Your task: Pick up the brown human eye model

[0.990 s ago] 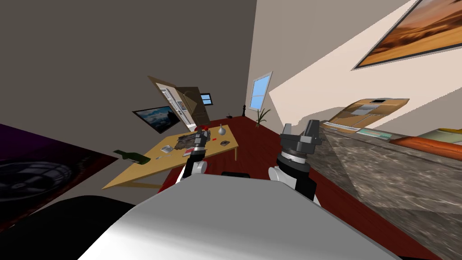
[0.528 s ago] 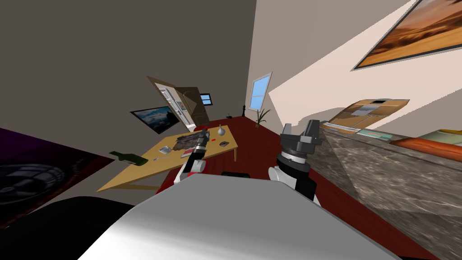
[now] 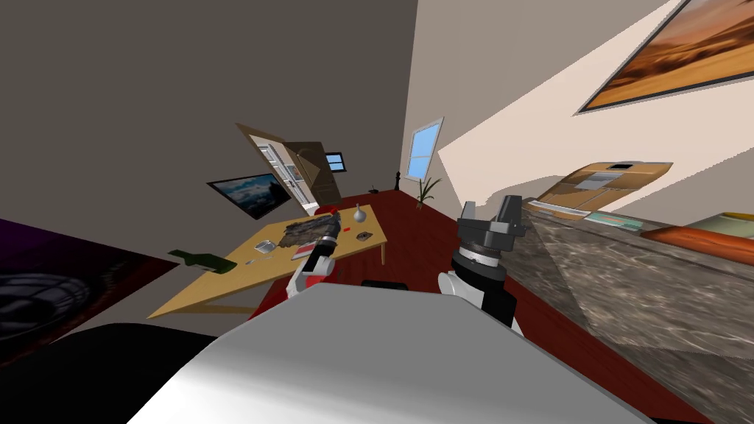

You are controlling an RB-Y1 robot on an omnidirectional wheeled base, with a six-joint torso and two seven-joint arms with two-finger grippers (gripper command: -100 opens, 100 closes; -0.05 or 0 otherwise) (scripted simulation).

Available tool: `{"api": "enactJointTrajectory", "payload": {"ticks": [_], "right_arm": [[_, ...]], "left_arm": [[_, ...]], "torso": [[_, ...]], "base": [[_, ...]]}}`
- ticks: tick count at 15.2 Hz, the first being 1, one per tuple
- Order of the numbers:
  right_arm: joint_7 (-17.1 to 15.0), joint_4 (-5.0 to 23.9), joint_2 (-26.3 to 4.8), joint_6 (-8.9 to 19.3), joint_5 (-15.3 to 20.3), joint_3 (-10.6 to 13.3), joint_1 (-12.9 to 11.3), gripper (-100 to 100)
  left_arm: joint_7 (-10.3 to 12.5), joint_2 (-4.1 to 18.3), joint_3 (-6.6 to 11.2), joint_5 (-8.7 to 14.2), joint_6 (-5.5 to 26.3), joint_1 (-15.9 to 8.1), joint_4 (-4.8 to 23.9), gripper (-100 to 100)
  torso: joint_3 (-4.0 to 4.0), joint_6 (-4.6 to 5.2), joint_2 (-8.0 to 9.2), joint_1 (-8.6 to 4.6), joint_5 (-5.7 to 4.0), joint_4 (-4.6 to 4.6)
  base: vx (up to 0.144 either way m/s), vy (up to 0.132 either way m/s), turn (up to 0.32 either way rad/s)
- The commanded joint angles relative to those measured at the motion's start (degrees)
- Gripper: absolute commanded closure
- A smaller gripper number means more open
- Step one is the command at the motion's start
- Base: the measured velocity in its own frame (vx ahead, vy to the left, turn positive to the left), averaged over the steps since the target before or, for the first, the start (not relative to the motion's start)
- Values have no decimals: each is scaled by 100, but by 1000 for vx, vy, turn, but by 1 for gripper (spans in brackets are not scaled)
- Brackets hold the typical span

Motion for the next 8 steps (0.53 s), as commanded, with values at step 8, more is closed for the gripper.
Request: {"api": "enactJointTrajectory", "payload": {"ticks": [8], "right_arm": [[0,0,0,0,0,0,0,0]], "left_arm": [[48,128,220,4,947,-391,599,-100]], "torso": [[1,-1,2,3,1,1]], "base": [[46,-28,-5]]}}
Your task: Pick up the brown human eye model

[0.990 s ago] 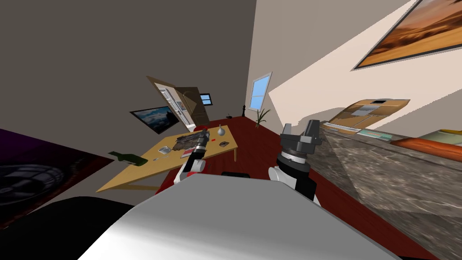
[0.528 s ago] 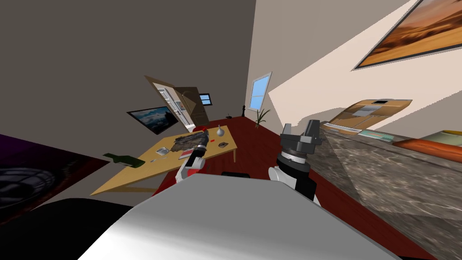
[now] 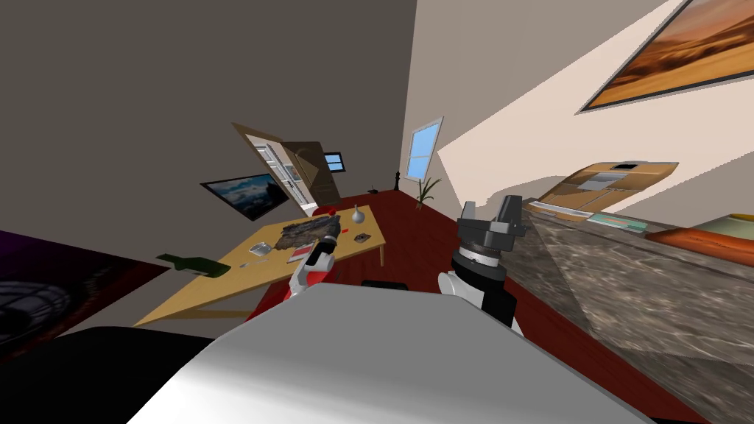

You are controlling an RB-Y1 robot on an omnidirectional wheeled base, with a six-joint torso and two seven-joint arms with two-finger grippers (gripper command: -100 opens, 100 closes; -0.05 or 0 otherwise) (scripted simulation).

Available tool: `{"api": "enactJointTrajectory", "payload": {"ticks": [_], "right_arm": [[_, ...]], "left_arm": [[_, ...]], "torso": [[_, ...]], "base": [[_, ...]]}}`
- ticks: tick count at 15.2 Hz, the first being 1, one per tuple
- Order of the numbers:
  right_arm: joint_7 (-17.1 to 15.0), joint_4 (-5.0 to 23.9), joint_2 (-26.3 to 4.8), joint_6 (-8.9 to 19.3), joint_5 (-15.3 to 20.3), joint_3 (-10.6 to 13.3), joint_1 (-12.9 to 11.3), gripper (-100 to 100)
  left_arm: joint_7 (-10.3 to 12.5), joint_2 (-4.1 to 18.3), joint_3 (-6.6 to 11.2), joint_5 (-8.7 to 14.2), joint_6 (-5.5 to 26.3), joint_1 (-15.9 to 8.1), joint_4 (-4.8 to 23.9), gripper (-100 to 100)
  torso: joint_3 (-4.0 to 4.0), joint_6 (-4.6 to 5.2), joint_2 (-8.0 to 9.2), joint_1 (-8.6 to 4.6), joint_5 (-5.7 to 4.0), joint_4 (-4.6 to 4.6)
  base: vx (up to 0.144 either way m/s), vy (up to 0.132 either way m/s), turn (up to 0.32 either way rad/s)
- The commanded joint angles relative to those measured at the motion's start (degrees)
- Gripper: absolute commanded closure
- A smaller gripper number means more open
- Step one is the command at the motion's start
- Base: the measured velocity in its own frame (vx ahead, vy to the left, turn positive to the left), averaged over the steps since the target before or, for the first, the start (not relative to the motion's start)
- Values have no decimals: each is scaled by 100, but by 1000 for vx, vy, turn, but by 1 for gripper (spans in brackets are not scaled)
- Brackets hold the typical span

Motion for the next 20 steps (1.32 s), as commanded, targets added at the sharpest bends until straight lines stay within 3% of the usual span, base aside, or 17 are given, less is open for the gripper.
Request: {"api": "enactJointTrajectory", "payload": {"ticks": [1,3,6,11,14,16,17,19,20], "right_arm": [[0,0,0,0,0,0,0,0],[0,0,0,0,0,0,0,0],[0,0,0,0,0,0,0,0],[0,0,0,0,0,0,0,0],[0,0,0,0,0,0,0,0],[0,0,0,0,0,0,0,0],[0,0,0,0,0,0,0,0],[0,0,0,0,0,0,0,0],[0,0,0,0,0,0,0,0]], "left_arm": [[25,39,90,11,286,-172,257,-100],[25,39,90,11,368,-172,257,-100],[46,32,209,7,779,-404,606,-100],[57,20,269,4,1157,-522,784,-100],[79,-21,390,0,1558,-760,1145,-100],[79,-21,390,0,1692,-760,1145,-100],[90,-48,450,-3,1870,-878,1325,-100],[90,-48,450,-3,1958,-878,1325,-100],[101,-79,509,-5,2161,-995,1505,-100]], "torso": [[0,0,0,0,0,0],[-1,0,-2,-2,0,0],[-1,0,-1,0,0,0],[-1,0,-2,0,0,0],[0,-1,-1,-1,0,0],[-3,0,-5,-2,-1,-1],[-1,0,-1,-1,-1,-1],[-1,0,-1,-2,-1,0],[1,0,1,-1,-1,0]], "base": [[44,-29,-9],[41,-29,-2],[47,-27,-6],[43,-26,-4],[46,-28,-6],[43,-28,-4],[40,-29,-6],[38,-26,-2],[40,-25,-5]]}}
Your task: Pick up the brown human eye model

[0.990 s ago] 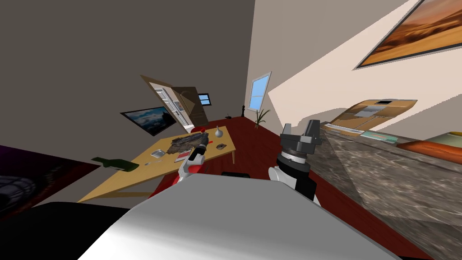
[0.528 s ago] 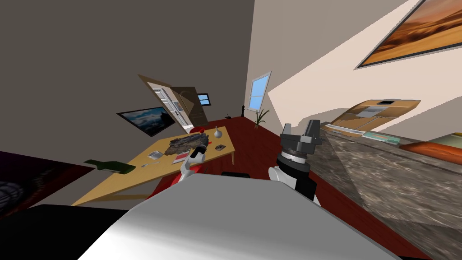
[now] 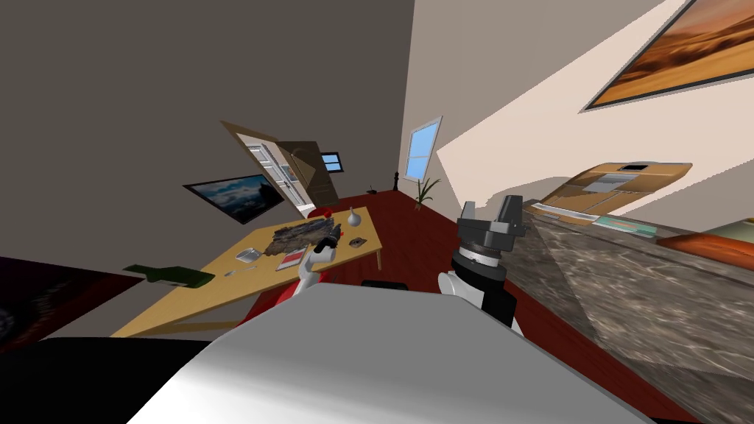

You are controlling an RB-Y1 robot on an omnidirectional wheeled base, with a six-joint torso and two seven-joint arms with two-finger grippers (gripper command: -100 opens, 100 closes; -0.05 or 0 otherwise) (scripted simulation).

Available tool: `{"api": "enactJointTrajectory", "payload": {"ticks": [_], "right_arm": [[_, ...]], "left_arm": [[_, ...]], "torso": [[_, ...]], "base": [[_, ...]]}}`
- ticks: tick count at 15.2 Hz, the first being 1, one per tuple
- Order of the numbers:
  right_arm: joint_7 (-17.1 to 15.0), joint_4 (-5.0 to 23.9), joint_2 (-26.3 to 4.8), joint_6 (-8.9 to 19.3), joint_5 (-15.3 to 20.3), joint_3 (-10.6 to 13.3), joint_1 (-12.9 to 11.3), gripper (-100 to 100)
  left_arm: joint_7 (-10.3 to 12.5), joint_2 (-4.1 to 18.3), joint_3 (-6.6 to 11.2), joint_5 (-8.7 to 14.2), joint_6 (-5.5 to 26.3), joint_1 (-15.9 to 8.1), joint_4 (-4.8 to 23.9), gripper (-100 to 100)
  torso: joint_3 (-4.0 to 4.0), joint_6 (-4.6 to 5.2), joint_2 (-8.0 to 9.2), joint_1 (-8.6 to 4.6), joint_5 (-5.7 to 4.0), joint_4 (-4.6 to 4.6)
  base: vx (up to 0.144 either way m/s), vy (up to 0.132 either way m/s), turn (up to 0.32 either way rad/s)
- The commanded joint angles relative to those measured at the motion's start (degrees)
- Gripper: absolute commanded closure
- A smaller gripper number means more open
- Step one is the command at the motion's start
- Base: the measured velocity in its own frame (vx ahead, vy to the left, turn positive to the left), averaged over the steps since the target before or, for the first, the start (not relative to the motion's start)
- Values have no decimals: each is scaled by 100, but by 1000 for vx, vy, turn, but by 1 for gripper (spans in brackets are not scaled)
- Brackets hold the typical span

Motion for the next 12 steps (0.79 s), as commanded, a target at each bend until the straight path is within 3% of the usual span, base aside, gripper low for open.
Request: {"api": "enactJointTrajectory", "payload": {"ticks": [1,4,6,9,11,12], "right_arm": [[0,0,0,0,0,0,0,0],[0,0,0,0,0,0,0,0],[0,0,0,0,0,0,0,0],[0,0,0,0,0,0,0,0],[0,0,0,0,0,0,0,0],[0,0,0,0,0,0,0,0]], "left_arm": [[8,-19,45,-2,236,-99,152,-100],[30,-88,162,-6,631,-329,506,-100],[30,-88,162,-6,755,-329,506,-100],[51,-166,274,-11,1139,-549,846,-100],[51,-166,274,-11,1252,-549,846,-100],[61,-207,328,-13,1461,-654,1009,-100]], "torso": [[0,0,0,0,0,0],[-3,0,-4,-4,0,-1],[-5,0,-8,-6,-1,-2],[0,0,0,0,0,0],[-3,0,-4,-1,0,-1],[-1,0,0,1,0,-1]], "base": [[45,-27,-6],[55,-39,-7],[47,-32,0],[41,-25,-6],[43,-23,-3],[33,-21,-3]]}}
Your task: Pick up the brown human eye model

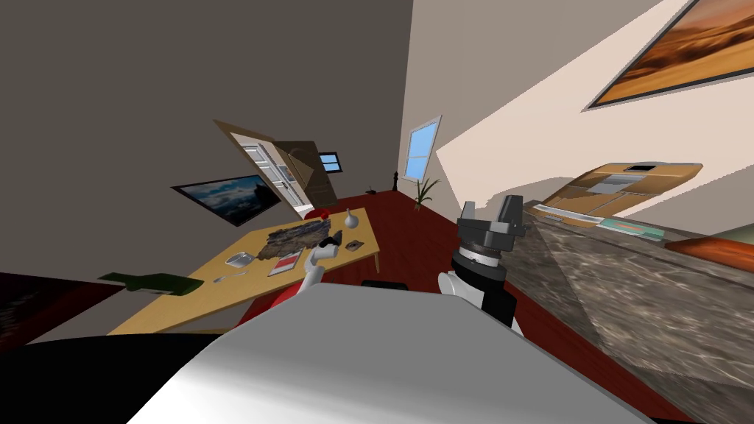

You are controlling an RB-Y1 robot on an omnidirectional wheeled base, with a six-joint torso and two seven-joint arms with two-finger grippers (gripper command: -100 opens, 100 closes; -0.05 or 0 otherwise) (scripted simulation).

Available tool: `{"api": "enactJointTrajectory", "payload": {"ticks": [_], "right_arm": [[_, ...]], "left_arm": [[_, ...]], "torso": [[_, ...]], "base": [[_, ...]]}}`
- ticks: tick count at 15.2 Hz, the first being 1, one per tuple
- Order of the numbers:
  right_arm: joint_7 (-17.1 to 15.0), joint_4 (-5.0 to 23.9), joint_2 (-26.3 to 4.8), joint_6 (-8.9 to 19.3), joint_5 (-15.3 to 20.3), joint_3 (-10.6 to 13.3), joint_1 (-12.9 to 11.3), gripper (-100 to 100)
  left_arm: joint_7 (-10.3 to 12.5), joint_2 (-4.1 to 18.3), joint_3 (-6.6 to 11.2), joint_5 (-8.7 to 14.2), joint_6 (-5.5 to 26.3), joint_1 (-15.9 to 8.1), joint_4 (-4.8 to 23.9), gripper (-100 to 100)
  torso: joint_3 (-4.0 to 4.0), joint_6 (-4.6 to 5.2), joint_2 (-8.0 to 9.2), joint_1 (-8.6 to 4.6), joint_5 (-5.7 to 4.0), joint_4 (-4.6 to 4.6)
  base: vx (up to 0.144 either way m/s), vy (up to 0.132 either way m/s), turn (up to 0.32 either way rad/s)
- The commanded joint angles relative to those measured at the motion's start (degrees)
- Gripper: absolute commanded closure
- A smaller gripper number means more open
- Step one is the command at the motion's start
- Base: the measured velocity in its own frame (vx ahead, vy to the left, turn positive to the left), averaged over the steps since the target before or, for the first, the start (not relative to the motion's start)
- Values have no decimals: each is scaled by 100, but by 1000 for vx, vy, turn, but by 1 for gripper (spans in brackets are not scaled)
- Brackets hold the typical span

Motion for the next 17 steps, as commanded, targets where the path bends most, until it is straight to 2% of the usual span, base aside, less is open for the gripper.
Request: {"api": "enactJointTrajectory", "payload": {"ticks": [1,2,3,6,8,9,10,11,12,13,14,17], "right_arm": [[0,0,0,0,0,0,0,0],[0,0,0,0,0,0,0,0],[0,0,0,0,0,0,0,0],[0,0,0,0,0,0,0,0],[0,0,0,0,0,0,0,0],[0,0,0,0,0,0,0,0],[0,0,0,0,0,0,0,0],[0,0,0,0,0,0,0,0],[0,0,0,0,0,0,0,0],[0,0,0,0,0,0,0,0],[0,0,0,0,0,0,0,0],[0,0,0,0,0,0,0,0]], "left_arm": [[7,-25,39,4,207,-75,127,-100],[17,-66,91,1,404,-176,285,-100],[17,-66,91,1,436,-176,285,-100],[35,-148,188,-3,786,-366,579,-100],[35,-148,188,-3,863,-366,579,-100],[43,-189,232,-5,1059,-453,714,-100],[43,-189,232,-5,1059,-453,714,-100],[51,-228,274,-7,1242,-534,840,-100],[51,-228,274,-7,1242,-534,840,-100],[58,-266,312,-8,1411,-609,957,-100],[58,-266,312,-8,1411,-609,957,-100],[70,-334,378,-11,1703,-738,1160,-100]], "torso": [[0,0,0,0,0,0],[0,0,1,0,0,0],[-1,0,-1,0,0,-1],[-2,-1,-4,-3,-1,-1],[-2,0,-4,-4,-1,-1],[0,-1,0,-2,-1,0],[1,0,2,0,0,0],[2,-1,4,1,0,0],[2,0,3,0,0,1],[2,-1,3,0,0,1],[1,0,2,-1,0,0],[1,-1,2,1,0,0]], "base": [[36,-24,-6],[44,-22,-5],[47,-23,-6],[49,-32,-4],[37,-28,-2],[27,-17,-2],[28,-17,-6],[35,-22,-4],[35,-23,-3],[36,-27,-3],[35,-25,-4],[33,-17,-3]]}}
